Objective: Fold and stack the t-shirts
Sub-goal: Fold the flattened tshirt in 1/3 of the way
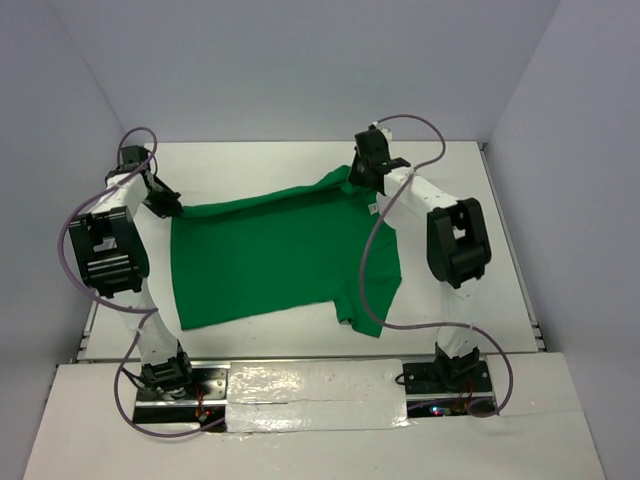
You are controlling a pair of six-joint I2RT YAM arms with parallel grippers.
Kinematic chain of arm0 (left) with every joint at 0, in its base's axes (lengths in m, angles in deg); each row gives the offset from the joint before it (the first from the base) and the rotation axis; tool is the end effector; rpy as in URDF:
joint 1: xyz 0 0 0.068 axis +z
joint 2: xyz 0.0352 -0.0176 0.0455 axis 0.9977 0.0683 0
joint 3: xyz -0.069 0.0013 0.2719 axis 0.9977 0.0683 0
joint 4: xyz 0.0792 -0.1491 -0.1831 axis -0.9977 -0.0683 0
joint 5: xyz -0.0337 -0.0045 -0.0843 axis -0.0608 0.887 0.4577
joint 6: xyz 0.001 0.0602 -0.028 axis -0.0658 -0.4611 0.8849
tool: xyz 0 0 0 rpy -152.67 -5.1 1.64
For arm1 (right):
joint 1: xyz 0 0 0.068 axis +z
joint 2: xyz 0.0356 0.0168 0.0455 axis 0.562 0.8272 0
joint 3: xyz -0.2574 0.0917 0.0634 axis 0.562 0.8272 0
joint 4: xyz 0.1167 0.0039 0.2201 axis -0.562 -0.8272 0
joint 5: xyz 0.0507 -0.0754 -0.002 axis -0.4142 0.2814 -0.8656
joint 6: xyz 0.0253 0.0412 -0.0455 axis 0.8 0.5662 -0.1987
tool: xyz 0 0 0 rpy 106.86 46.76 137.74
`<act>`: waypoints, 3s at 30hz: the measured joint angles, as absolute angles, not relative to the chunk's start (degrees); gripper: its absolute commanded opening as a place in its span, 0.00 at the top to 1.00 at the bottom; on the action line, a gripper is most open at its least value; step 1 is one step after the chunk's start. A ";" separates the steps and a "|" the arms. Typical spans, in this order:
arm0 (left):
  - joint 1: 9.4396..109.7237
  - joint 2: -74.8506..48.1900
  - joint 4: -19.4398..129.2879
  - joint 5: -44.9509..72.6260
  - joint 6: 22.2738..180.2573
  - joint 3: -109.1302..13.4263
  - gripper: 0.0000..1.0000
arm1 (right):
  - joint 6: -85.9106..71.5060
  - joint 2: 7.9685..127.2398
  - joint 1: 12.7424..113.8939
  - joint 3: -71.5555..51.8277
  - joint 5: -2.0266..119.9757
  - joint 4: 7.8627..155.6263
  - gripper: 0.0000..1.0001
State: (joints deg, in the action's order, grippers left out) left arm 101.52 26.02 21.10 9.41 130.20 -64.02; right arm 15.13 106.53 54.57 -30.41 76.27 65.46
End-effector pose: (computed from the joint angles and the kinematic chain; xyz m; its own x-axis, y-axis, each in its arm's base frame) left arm 0.4200 0.1124 0.2037 -0.4720 -0.8028 -0.3644 -0.7078 0.5914 -0.3862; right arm 0.4602 0.1616 0.2281 -0.6431 0.2733 -0.7153 0.1020 0.9564 0.2737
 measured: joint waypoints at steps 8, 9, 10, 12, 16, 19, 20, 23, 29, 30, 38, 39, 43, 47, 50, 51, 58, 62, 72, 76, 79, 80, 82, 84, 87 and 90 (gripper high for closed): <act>101.52 18.35 22.87 9.96 130.44 -56.80 1.00 | 15.79 92.87 54.75 -14.35 76.35 71.09 1.00; 101.52 17.91 23.11 9.98 130.46 -56.13 1.00 | 15.94 91.75 54.97 -12.29 76.48 71.64 1.00; 101.52 17.74 23.26 10.02 130.46 -55.65 1.00 | 16.18 90.90 55.12 -10.52 76.57 71.64 1.00; 101.52 17.63 23.59 10.09 130.50 -54.66 1.00 | 16.68 89.55 55.60 -7.09 77.01 72.01 1.00; 101.52 17.30 24.07 10.09 130.59 -52.41 1.00 | 17.84 88.15 56.56 -2.19 78.19 72.43 1.00; 101.50 16.54 23.85 9.98 130.63 -51.12 1.00 | 18.65 86.38 57.79 1.30 79.57 72.49 1.00; 101.50 16.21 23.98 9.87 130.66 -50.73 1.00 | 19.17 85.59 58.31 2.37 80.13 72.69 1.00; 101.48 14.99 24.09 9.67 130.72 -49.75 1.00 | 20.29 82.97 59.93 5.43 82.39 72.89 0.89; 101.48 14.70 21.44 7.01 131.95 -50.84 0.06 | 21.82 80.30 62.16 9.30 86.04 72.65 0.13; 101.48 14.70 20.55 6.66 132.21 -51.52 0.02 | 21.40 79.82 62.18 9.85 86.65 72.32 0.11; 99.51 12.19 16.88 2.59 132.06 -56.85 0.01 | 18.41 76.19 61.33 5.57 87.57 67.86 0.35; 98.59 11.58 16.64 2.18 132.03 -57.81 0.01 | 17.97 77.07 60.87 2.77 85.99 66.74 0.36; 95.27 11.29 17.34 1.83 131.92 -61.98 0.06 | 16.11 83.45 59.88 -9.10 80.59 65.50 0.39; 94.49 13.61 18.01 1.70 131.95 -62.49 0.14 | 15.02 84.85 60.06 -10.08 76.20 64.25 0.42; 94.68 16.49 17.01 0.54 132.10 -62.42 0.19 | 14.52 85.26 60.10 -9.54 74.67 62.72 0.44; 94.68 17.15 16.70 -0.40 132.19 -61.92 0.22 | 14.43 85.52 60.15 -9.49 74.47 62.48 0.44; 95.29 12.01 14.28 -6.65 135.44 -49.55 0.31 | 14.45 86.20 60.19 -5.39 73.23 62.13 0.44; 96.17 7.62 14.80 -6.08 137.10 -42.69 0.39 | 14.56 86.35 60.23 -4.86 72.75 62.18 0.44; 96.39 8.34 22.03 -3.94 141.06 -40.35 0.52 | 14.60 86.46 60.96 -4.86 71.89 62.20 0.45; 96.39 11.03 23.08 -3.99 141.28 -42.18 0.54 | 14.58 86.55 60.96 -4.86 71.92 62.18 0.45; 96.39 12.80 23.74 -3.94 141.41 -42.69 0.53 | 14.58 86.90 60.96 -4.86 71.89 62.20 0.45; 96.39 13.08 23.74 -3.90 141.56 -42.64 0.53 | 14.58 87.12 60.96 -4.86 71.92 62.18 0.45; 96.39 13.15 23.98 -3.64 142.09 -42.27 0.52 | 14.58 87.40 60.96 -4.86 71.92 62.15 0.45; 96.39 13.15 24.37 -3.37 142.35 -41.94 0.53 | 14.58 87.47 60.96 -4.86 71.89 62.18 0.45; 96.39 13.24 24.61 -3.11 142.44 -41.88 0.54 | 14.58 87.51 60.96 -4.86 71.89 62.15 0.45; 96.39 13.67 24.72 -3.09 142.44 -41.90 0.55 | 14.58 87.51 60.96 -4.86 71.89 62.15 0.45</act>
